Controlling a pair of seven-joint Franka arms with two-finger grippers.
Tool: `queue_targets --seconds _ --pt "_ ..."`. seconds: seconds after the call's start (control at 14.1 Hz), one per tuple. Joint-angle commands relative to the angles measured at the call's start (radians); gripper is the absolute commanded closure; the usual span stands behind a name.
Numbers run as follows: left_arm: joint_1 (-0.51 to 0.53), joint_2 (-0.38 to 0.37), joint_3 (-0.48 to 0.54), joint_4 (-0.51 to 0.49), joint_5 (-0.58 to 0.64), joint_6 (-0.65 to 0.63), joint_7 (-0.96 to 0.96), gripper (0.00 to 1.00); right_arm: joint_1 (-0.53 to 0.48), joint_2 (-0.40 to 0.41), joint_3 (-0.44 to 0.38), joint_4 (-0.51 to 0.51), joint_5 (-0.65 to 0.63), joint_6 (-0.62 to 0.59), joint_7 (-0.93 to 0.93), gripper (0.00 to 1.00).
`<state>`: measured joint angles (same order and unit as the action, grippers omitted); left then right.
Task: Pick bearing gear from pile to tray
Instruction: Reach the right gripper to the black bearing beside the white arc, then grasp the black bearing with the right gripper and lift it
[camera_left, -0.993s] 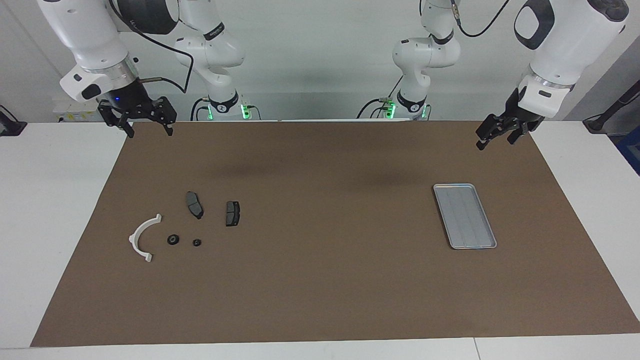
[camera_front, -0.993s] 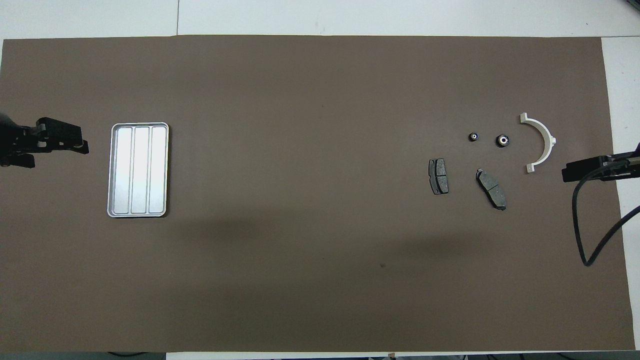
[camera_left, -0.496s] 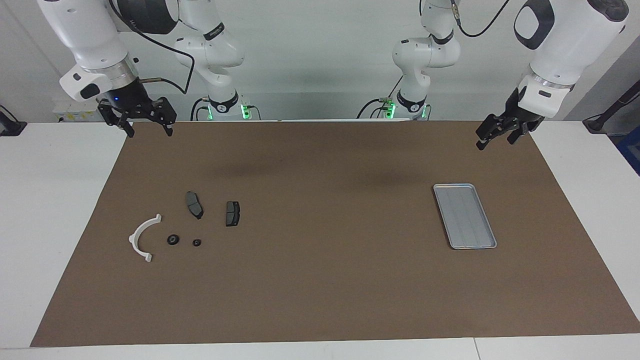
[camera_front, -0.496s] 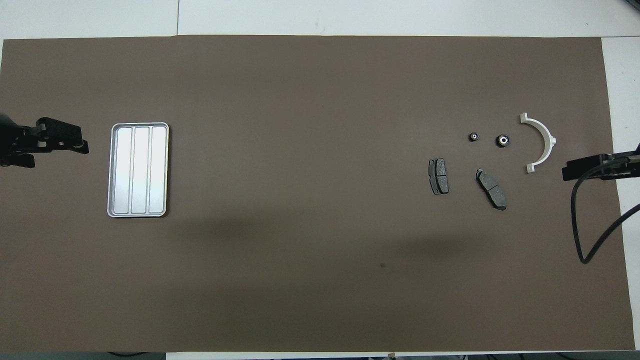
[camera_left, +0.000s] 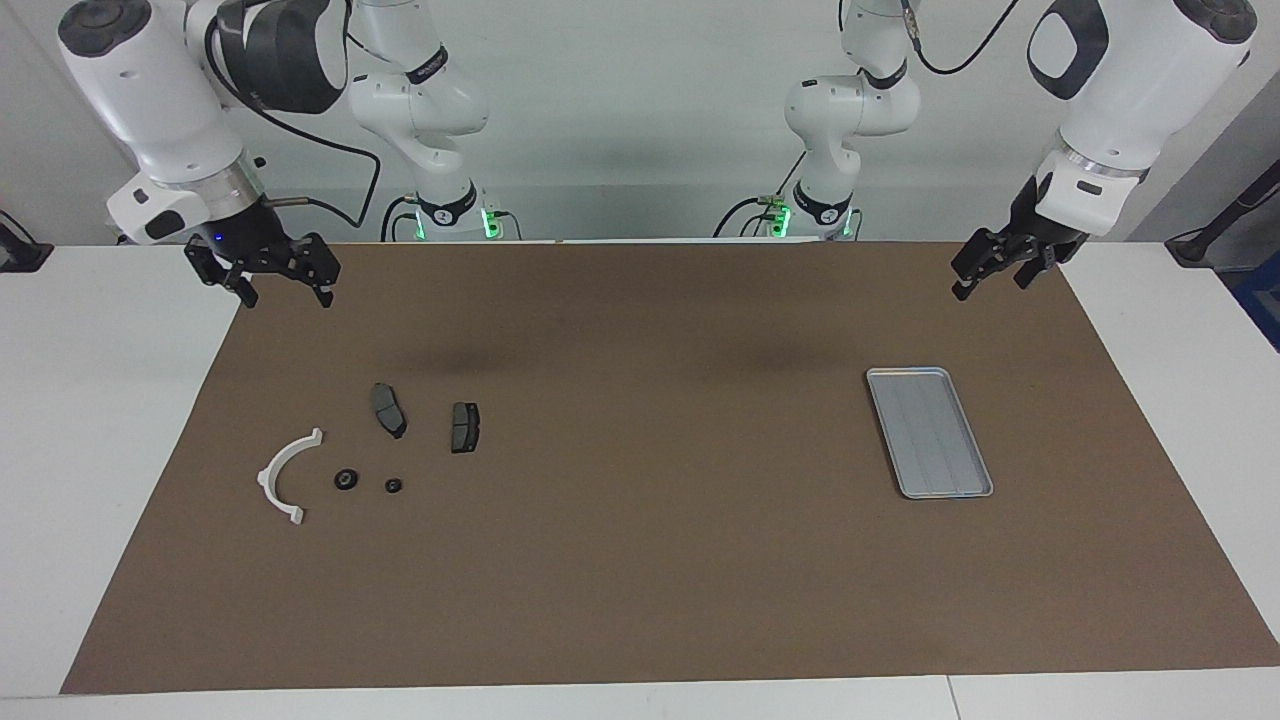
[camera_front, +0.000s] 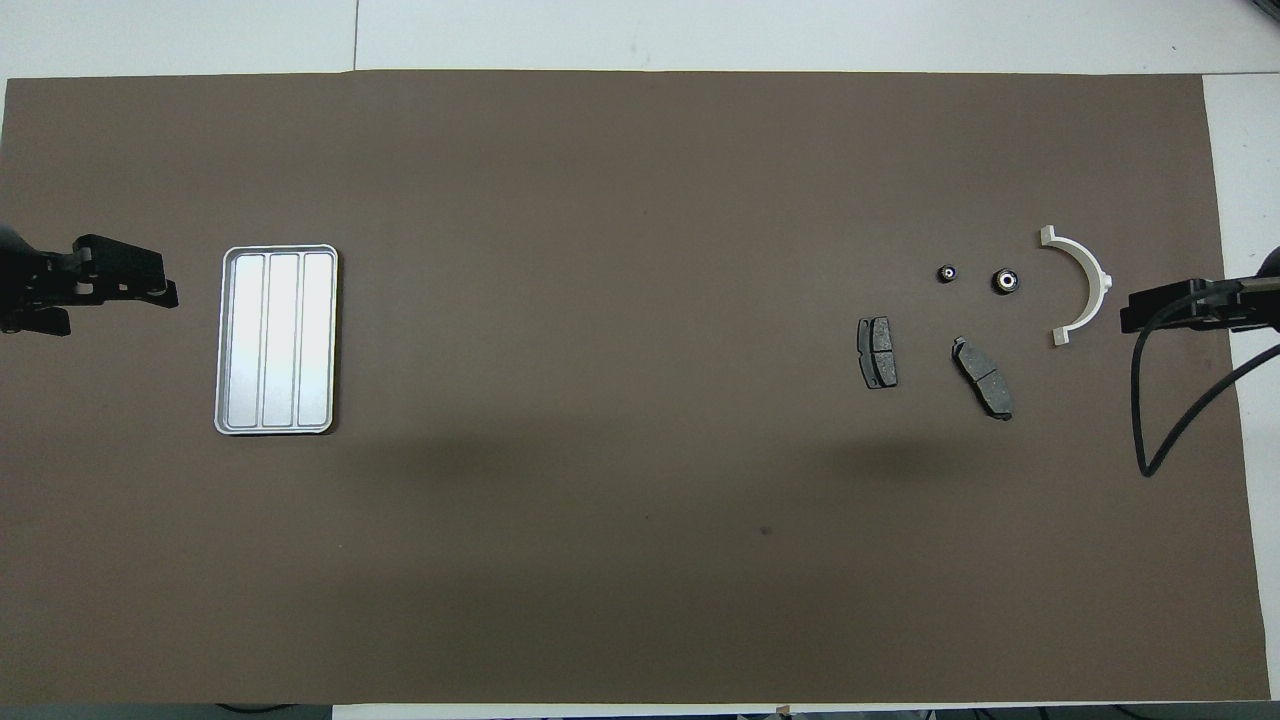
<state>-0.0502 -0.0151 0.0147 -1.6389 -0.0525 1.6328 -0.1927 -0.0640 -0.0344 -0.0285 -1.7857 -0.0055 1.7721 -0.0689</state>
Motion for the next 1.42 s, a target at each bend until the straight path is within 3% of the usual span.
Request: queue_targets --seconds 0.0,0.64,1.35 --pt "-0.011 -0.025 0.007 -0.025 0.019 0.005 0.002 0.00 -0.023 0.083 0.009 0.015 0.007 0.075 -0.034 0.00" --pt "-0.011 -0.025 0.007 -0.025 0.019 0.005 0.002 0.00 -0.079 0.320 0.009 0.017 0.007 0.320 -0.127 0.02" --pt "-0.011 -0.025 0.007 -0.025 0.019 0.005 0.002 0.00 -0.056 0.439 0.019 0.029 0.010 0.464 -0.114 0.04"
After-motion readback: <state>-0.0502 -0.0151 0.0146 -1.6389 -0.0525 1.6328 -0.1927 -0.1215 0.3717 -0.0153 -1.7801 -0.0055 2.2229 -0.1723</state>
